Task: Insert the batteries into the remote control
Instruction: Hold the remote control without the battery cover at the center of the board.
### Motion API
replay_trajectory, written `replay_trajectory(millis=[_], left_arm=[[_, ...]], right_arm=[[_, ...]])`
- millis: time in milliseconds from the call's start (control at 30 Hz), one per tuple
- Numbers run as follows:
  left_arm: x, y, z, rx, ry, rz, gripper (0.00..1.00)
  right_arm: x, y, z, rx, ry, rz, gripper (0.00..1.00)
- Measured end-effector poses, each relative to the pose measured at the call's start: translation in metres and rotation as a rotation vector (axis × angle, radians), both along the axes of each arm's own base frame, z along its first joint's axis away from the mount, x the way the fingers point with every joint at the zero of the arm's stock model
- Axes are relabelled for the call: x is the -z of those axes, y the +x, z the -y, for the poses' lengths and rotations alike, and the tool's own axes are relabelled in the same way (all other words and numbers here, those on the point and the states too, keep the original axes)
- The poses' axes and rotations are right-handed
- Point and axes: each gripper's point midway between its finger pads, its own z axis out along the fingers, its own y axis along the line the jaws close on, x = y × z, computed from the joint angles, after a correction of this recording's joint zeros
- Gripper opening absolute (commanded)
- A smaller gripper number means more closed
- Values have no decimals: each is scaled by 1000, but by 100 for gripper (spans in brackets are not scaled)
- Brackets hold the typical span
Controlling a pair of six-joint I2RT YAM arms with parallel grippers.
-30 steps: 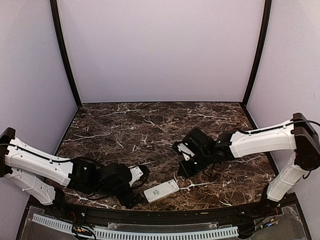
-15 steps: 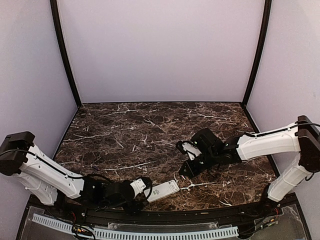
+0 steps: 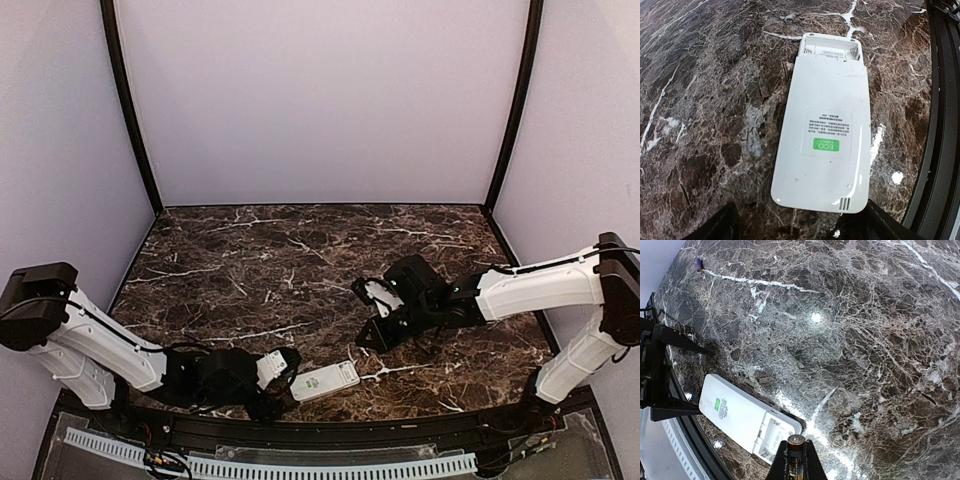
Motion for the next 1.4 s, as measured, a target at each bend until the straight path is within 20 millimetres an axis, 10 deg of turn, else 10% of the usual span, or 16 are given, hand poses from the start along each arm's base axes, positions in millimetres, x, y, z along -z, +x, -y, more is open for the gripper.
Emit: replay_trajectory(millis=[333, 1000, 1400], left_arm=[[1, 0, 25, 68, -49, 8, 74], [0, -6, 31, 105, -95, 1, 20], [0, -6, 31, 102, -94, 4, 17]], right_arm=[[-4, 0, -1, 4, 12, 5, 0], [1, -24, -13, 5, 16, 49, 0], [6, -20, -26, 47, 41, 157, 0]])
